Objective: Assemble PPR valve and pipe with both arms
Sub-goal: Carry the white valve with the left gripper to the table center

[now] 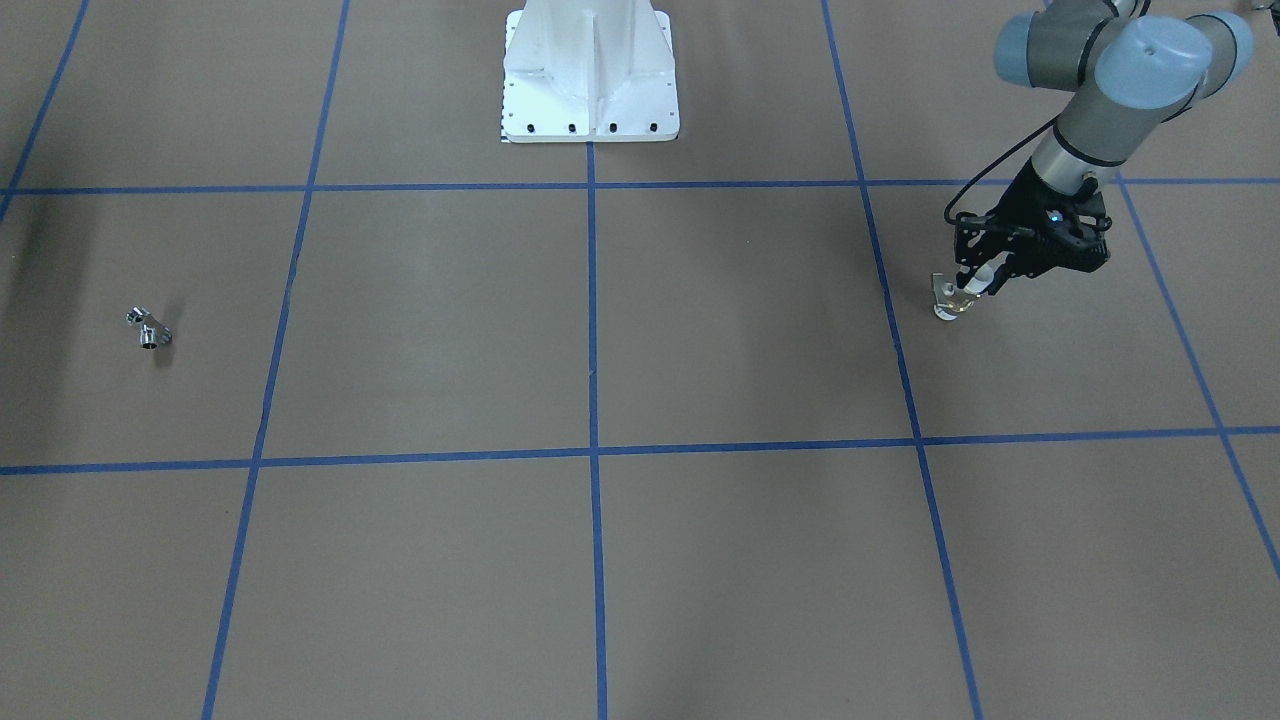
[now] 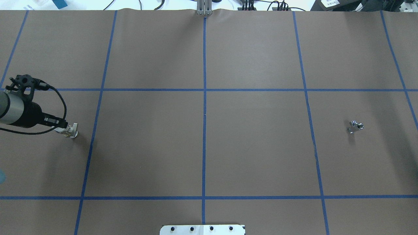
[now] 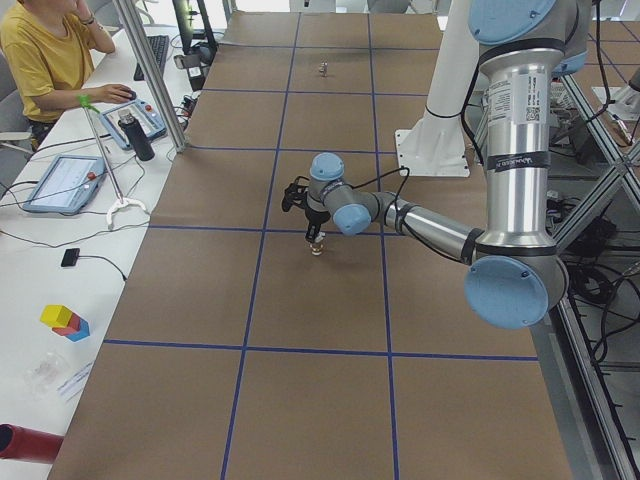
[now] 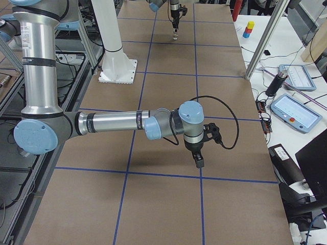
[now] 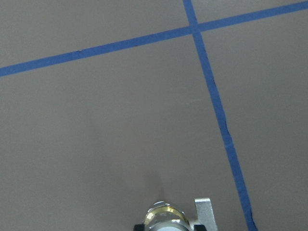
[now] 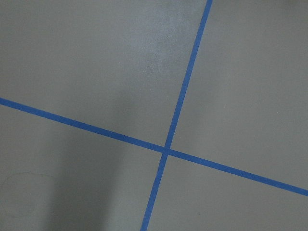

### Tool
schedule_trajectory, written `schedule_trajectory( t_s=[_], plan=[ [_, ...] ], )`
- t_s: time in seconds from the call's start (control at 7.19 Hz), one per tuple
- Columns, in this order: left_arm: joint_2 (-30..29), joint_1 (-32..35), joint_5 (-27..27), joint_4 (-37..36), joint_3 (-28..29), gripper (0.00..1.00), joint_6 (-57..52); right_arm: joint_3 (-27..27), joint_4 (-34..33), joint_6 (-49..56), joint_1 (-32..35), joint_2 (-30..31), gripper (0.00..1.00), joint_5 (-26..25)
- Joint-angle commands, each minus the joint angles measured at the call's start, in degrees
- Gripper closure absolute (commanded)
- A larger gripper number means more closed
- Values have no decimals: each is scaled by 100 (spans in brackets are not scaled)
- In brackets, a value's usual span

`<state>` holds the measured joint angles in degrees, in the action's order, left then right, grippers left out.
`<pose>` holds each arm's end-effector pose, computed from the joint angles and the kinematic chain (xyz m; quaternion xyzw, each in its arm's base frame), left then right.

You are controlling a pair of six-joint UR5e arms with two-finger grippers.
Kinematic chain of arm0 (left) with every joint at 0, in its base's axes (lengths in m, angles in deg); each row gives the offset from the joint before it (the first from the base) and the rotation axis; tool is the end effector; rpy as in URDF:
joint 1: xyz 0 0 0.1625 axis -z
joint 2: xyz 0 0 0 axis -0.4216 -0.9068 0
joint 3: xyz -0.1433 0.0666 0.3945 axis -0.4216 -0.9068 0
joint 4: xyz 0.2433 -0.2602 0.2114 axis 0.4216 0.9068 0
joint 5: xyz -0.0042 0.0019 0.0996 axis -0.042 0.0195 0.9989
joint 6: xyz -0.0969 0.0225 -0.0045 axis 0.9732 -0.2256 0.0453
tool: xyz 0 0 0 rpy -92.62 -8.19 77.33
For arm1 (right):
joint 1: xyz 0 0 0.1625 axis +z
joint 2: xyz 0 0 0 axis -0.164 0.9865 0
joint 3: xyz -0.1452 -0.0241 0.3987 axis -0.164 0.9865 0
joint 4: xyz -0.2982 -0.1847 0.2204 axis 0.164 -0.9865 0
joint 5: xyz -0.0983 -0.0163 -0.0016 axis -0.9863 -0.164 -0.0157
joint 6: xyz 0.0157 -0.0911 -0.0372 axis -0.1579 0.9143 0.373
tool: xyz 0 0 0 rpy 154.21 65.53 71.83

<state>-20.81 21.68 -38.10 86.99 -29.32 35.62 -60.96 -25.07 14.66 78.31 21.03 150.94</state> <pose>0.2786 -0.4249 0.4633 0.1201 0.4068 0.0781 0.9022 0.0507 -0.5039 0.5956 0.1355 -0.3285 -0.1001 0.9294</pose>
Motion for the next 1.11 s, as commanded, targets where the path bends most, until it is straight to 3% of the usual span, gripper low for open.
schedule_trajectory(
  t_s=[0.0, 0.28, 0.56, 0.97],
  plan=[
    [-1107, -4, 99, -1187, 34, 100, 19, 0, 0, -3, -21, -6, 1, 16],
    [-2426, -317, 135, -2349, 209, 100, 463, 35, -9, -3, -38, -6, 1, 17],
    [-3725, -959, 537, -2370, 1093, 100, 1570, 53, -9, -3, -65, -15, 1, 8],
    [-4784, -1365, 759, -2379, 1982, 100, 2172, 44, -9, -12, -100, -15, 1, 25]
  ],
)
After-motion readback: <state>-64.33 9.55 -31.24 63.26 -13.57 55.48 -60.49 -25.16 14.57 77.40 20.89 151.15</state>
